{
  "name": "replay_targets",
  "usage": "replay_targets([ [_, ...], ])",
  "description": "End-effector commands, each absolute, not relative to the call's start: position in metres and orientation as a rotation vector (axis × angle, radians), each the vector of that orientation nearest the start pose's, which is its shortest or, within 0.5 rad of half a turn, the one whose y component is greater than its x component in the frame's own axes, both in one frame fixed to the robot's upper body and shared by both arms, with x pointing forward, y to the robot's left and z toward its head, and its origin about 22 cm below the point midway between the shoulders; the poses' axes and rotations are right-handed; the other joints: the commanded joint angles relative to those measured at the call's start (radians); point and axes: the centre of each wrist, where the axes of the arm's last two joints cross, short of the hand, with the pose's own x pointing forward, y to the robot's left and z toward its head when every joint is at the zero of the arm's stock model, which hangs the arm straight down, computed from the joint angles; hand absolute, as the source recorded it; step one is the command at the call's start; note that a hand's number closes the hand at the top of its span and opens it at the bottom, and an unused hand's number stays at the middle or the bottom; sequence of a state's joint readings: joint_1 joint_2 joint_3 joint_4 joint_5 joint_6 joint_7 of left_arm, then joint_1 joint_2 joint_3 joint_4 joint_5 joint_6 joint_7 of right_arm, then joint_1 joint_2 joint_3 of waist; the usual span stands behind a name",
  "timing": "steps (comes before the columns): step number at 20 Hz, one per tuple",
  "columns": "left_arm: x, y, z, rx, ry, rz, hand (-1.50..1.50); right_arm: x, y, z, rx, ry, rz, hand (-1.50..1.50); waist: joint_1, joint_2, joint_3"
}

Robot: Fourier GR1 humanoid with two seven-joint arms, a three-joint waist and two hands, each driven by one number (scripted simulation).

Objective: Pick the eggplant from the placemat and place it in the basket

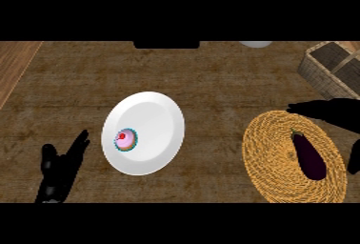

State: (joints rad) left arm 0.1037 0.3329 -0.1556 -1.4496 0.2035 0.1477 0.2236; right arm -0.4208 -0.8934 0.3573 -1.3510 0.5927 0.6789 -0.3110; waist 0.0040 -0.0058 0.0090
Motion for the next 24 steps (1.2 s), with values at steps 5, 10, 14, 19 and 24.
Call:
replay_targets([
  [5, 0.19, 0.296, -0.063, 0.153, -1.01, -0.018, 0.0, 0.321, -0.357, 0.109, -0.367, -0.978, 1.783, -1.5, 0.003, 0.007, -0.009],
  [10, 0.206, 0.276, -0.06, 0.162, -1.03, -0.019, 0.0, 0.333, -0.351, 0.099, -0.357, -1.009, 1.767, -1.5, 0.003, 0.008, -0.009],
  [14, 0.191, 0.288, -0.063, 0.134, -1.013, -0.048, 0.0, 0.331, -0.34, 0.077, -0.344, -1.014, 1.775, -1.5, 0.006, 0.008, -0.009],
  [19, 0.191, 0.29, -0.058, 0.157, -1.004, -0.035, 0.0, 0.31, -0.335, 0.057, -0.377, -0.908, 1.828, -1.5, -0.007, 0.005, -0.009],
  [24, 0.189, 0.299, -0.052, 0.161, -1.024, -0.023, 0.0, 0.325, -0.342, 0.047, -0.404, -0.849, 1.857, -1.5, 0.006, 0.007, -0.009],
])
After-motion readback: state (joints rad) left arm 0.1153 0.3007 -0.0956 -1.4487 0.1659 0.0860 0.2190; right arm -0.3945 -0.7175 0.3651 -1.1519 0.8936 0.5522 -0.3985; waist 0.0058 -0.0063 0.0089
